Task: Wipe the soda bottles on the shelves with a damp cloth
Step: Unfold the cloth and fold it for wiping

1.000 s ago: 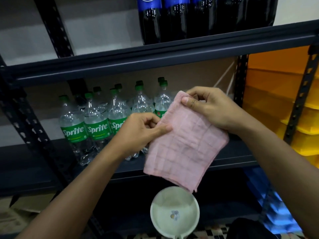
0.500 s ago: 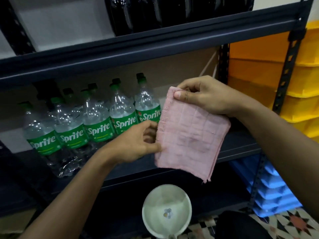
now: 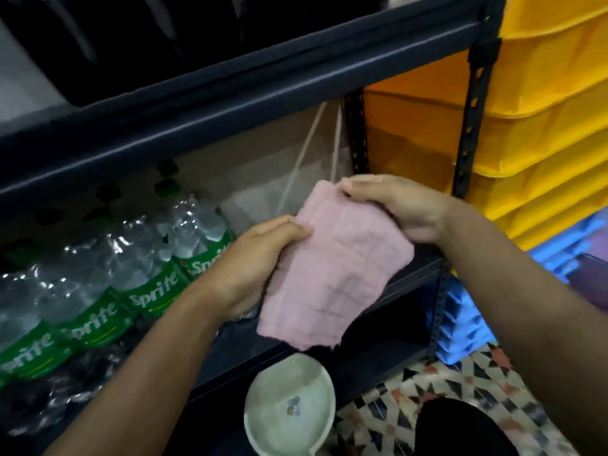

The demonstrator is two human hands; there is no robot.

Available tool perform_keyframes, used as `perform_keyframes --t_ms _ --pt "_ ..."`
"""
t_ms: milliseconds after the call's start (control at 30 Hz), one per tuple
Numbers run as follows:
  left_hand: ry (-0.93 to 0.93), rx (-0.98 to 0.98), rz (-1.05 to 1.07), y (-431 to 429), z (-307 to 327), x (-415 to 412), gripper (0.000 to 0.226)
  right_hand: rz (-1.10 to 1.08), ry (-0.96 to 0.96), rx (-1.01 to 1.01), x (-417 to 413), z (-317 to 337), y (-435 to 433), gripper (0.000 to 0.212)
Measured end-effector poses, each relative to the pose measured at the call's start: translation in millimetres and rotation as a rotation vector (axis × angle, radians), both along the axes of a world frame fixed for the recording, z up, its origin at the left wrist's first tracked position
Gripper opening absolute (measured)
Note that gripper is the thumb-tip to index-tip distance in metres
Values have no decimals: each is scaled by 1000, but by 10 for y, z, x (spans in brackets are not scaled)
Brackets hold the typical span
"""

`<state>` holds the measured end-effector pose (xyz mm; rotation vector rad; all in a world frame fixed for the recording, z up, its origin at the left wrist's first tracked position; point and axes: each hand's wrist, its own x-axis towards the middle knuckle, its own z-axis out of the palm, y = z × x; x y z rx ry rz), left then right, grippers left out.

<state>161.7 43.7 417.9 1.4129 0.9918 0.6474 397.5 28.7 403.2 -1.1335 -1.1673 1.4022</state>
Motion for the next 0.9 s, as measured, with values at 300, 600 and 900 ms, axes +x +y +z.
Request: perform_keyframes --t_ms 300,600,900 --pt "-15 -549 200 -419 817 488 45 -219 1057 -572 -62 -19 -931 84" --pt "-51 -767 359 -1306 1653 322 36 -182 1002 -640 -237 1427 -1805 64" --pt "-63 -630 424 -1614 2099 -507 33 -39 321 -627 -731 2200 -1823 35"
